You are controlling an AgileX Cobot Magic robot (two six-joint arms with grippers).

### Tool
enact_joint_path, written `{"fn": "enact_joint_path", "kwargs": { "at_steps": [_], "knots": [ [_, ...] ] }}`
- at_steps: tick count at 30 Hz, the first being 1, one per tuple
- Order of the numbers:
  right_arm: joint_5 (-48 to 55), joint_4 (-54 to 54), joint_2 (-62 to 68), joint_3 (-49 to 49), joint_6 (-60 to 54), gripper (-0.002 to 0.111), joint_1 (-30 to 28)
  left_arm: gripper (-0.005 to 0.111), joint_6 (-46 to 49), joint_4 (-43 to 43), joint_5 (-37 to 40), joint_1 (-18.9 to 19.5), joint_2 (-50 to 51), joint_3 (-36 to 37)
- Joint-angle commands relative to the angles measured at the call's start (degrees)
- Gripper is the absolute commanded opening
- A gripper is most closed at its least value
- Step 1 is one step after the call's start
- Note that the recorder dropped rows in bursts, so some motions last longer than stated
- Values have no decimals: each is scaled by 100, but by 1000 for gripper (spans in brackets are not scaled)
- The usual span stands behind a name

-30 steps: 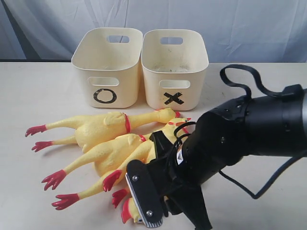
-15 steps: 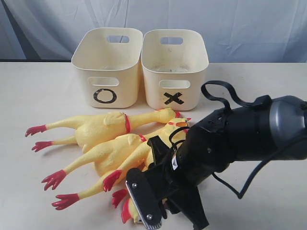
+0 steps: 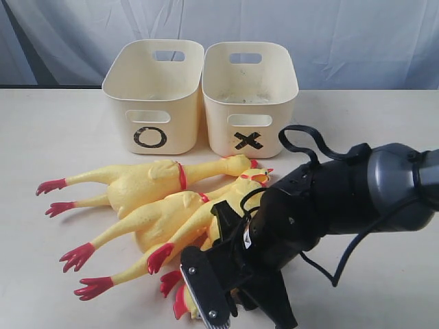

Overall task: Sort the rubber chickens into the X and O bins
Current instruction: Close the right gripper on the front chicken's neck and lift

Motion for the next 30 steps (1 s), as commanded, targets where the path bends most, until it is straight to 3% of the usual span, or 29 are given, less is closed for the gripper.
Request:
{"fn": "enact_joint_path", "kwargs": {
  "at_steps": [1, 14, 22, 30],
  "knots": [
    [-40, -53, 19, -26, 23, 47, 14, 0, -13, -7, 7, 25, -28, 29],
    [-92, -591, 197, -26, 506, 46, 14, 0, -13, -7, 7, 25, -28, 29],
    [-84, -591, 197, -26, 506, -1, 14, 0, -13, -7, 7, 25, -28, 29],
    [38, -591, 12, -26, 520, -1, 14, 0, -13, -7, 7, 25, -28, 29]
  ]
}}
